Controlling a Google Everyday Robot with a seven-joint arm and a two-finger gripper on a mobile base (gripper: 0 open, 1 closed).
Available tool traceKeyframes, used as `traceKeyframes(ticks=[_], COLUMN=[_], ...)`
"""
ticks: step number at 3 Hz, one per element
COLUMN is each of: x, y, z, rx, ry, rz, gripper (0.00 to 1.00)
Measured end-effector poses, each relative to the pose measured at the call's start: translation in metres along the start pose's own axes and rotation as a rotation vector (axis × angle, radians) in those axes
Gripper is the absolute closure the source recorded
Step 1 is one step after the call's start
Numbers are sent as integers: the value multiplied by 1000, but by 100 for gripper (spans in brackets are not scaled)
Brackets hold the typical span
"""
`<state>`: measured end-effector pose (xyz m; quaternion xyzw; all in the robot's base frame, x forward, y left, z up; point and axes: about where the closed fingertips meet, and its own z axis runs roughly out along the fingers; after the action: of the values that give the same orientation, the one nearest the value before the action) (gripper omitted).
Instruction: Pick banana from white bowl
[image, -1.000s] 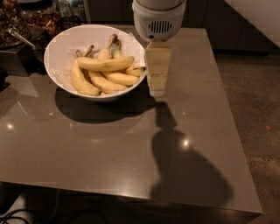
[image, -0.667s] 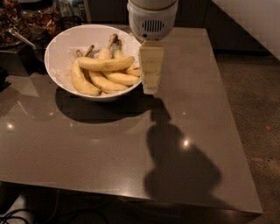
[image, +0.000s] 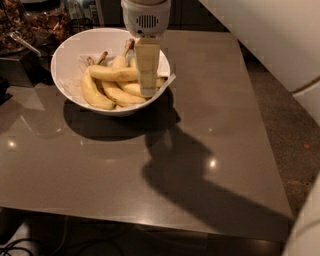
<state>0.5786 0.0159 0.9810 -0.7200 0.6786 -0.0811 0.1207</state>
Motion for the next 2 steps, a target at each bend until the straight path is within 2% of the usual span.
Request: traceKeyframes(ticks=[1, 2], x=[-14, -25], y=[-16, -34], z=[9, 18], rx=[-24, -38], ry=[-39, -74], rz=[-2, -1], gripper=[2, 12])
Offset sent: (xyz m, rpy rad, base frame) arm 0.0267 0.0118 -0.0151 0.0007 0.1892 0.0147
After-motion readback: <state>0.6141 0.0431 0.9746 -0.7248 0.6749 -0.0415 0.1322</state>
